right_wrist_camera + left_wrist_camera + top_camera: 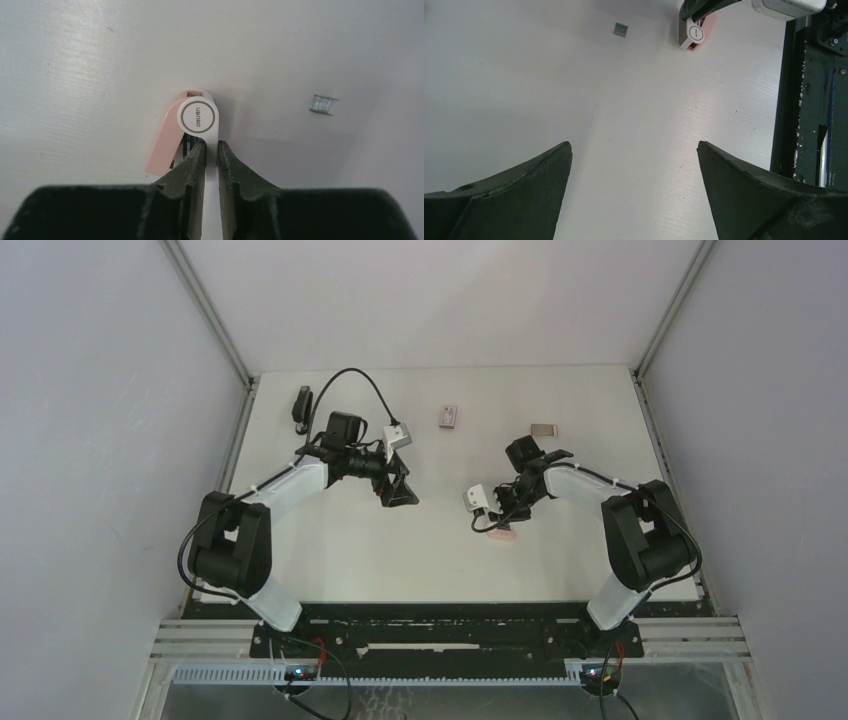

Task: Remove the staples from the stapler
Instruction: Pick up the stapler from the center of the board.

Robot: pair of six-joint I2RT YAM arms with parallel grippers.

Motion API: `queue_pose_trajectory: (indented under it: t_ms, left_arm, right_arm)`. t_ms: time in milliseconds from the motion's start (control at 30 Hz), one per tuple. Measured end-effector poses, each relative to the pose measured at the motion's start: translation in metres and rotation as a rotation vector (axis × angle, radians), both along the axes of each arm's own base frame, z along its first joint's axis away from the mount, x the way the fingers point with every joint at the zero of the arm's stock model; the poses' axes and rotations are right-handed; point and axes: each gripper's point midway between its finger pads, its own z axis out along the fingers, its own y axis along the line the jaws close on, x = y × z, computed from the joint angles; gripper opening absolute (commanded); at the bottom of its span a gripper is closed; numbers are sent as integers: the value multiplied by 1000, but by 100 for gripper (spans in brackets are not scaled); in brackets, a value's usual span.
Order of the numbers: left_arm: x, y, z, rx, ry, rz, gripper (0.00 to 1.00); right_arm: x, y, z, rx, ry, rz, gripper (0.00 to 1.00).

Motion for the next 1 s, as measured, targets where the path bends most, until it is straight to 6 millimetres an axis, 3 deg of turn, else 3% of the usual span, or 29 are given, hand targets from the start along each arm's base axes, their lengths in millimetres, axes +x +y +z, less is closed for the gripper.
queue_pose_trajectory:
  t_ms: [133, 400, 600, 800, 1000]
  left_arm:
    - [0, 0, 0, -2, 1, -1, 100]
    - [-1, -1, 2, -6, -2, -5, 100]
    - [-1, 0, 15, -17, -49, -9, 100]
    - [-1, 1, 35, -22, -138, -19, 100]
    - [-6, -3, 53, 6, -268, -56, 100]
  right_arm:
    - [1, 0, 0, -5, 8, -6, 0]
    - [3, 0, 1, -21, 38, -46, 0]
    - [2, 1, 7, -44, 130, -117, 0]
    - [8, 17, 37, -3, 235, -250, 0]
    - [22, 48, 75, 76, 419, -413, 0]
